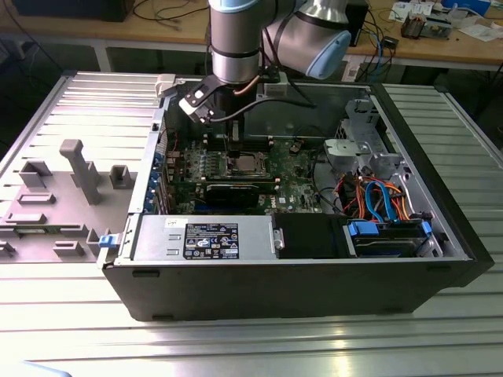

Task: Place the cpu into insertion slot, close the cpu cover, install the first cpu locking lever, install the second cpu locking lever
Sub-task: 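Close the cpu cover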

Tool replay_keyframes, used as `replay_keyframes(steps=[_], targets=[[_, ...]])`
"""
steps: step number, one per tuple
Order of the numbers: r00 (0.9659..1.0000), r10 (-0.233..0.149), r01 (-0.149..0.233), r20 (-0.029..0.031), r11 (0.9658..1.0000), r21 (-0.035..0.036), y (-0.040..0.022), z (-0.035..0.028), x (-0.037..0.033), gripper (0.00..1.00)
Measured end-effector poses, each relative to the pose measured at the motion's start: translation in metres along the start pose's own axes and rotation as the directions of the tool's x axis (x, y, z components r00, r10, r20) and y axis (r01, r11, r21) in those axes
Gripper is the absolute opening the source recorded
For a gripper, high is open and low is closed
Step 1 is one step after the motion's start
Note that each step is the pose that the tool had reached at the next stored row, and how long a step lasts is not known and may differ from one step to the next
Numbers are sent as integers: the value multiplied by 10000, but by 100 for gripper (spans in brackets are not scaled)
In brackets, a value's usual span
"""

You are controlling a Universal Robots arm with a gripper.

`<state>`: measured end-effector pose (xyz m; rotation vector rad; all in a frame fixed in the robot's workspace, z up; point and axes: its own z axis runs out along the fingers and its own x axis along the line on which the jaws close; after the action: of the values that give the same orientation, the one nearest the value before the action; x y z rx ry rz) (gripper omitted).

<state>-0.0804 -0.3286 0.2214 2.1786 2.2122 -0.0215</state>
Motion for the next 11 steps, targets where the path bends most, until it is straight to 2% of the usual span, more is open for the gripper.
replay_keyframes(steps=[4, 8, 11], targets=[[10000, -3, 3, 0, 10000, 0, -1, 59, 2, 11], [10000, -2, 2, 0, 10000, 3, -5, 152, 5, 11], [10000, -2, 2, 8, 10000, 10, -7, 174, 5, 11]])
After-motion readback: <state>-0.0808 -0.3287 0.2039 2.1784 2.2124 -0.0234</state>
